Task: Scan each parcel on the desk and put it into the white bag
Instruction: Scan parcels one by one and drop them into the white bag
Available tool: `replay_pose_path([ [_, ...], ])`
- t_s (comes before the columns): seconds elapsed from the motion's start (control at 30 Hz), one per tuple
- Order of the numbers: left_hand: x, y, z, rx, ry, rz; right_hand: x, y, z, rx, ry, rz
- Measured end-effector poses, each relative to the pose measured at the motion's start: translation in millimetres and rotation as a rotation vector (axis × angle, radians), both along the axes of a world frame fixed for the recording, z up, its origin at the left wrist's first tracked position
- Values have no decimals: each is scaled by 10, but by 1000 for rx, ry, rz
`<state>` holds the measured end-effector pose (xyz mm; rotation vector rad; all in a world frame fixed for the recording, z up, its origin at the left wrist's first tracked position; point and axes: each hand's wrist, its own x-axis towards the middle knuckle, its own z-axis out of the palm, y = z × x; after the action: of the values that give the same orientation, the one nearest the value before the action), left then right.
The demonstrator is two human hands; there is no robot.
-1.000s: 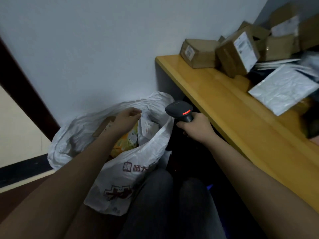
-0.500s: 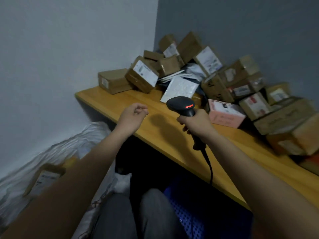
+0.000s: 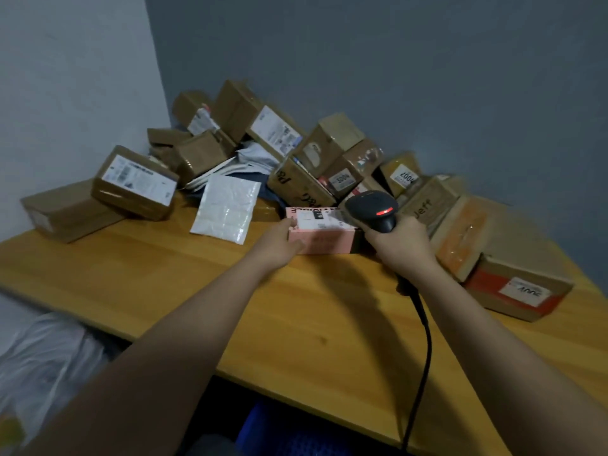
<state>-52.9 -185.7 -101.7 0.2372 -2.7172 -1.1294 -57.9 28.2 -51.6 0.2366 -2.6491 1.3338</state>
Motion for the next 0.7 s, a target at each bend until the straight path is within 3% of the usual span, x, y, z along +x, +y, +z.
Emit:
replay_pose_path([
  [0.3,-428,102,-179,-632,-86,-44,-185,57,-248,3,-38,40],
  [0.43,-125,-11,-268,-810,120,-52,-240,63,-318,-43,-85,38],
  [0.53,125,-141,-248,-668,195,-31,-220,44,-337,-61,-124,70],
  [0.7,273,-258,-236,-294,-28,-45,-50,56,-347,-126,-185,74],
])
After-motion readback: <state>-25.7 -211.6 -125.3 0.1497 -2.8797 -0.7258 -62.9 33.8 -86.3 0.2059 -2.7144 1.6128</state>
